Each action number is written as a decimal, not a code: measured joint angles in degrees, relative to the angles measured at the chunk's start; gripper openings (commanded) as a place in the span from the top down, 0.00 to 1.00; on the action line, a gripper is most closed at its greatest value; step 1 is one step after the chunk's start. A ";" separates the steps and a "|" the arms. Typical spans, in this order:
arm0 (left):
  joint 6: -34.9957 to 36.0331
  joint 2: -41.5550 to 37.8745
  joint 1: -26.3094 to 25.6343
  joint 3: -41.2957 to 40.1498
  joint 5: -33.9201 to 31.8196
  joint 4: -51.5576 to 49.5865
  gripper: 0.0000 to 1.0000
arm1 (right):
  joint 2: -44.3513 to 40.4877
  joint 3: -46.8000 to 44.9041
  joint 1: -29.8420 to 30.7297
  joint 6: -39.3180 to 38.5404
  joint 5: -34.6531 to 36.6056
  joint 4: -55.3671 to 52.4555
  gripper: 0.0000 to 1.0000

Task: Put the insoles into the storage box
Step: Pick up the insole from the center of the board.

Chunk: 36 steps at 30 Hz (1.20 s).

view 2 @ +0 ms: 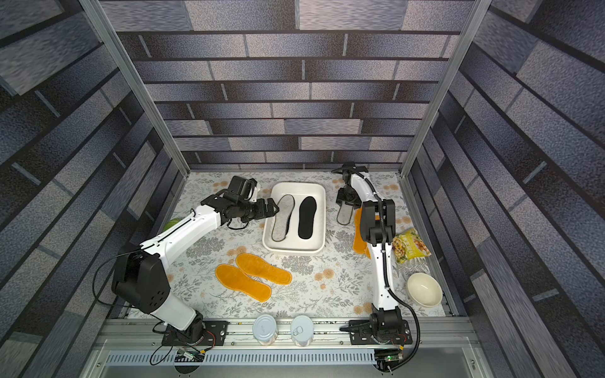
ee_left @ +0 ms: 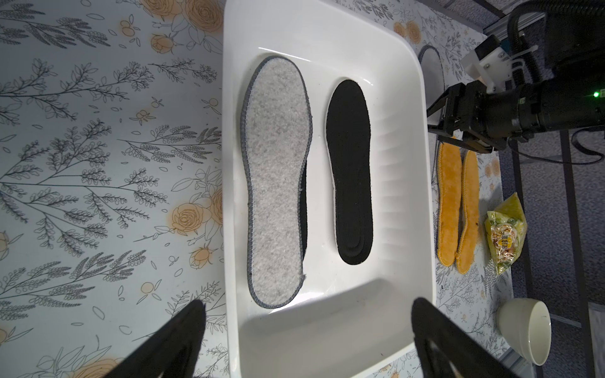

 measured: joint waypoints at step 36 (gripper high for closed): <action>0.04 2.47 1.84 0.33 0.92 0.48 0.00 | -15.78 -10.43 0.00 0.00 -4.46 7.65 0.64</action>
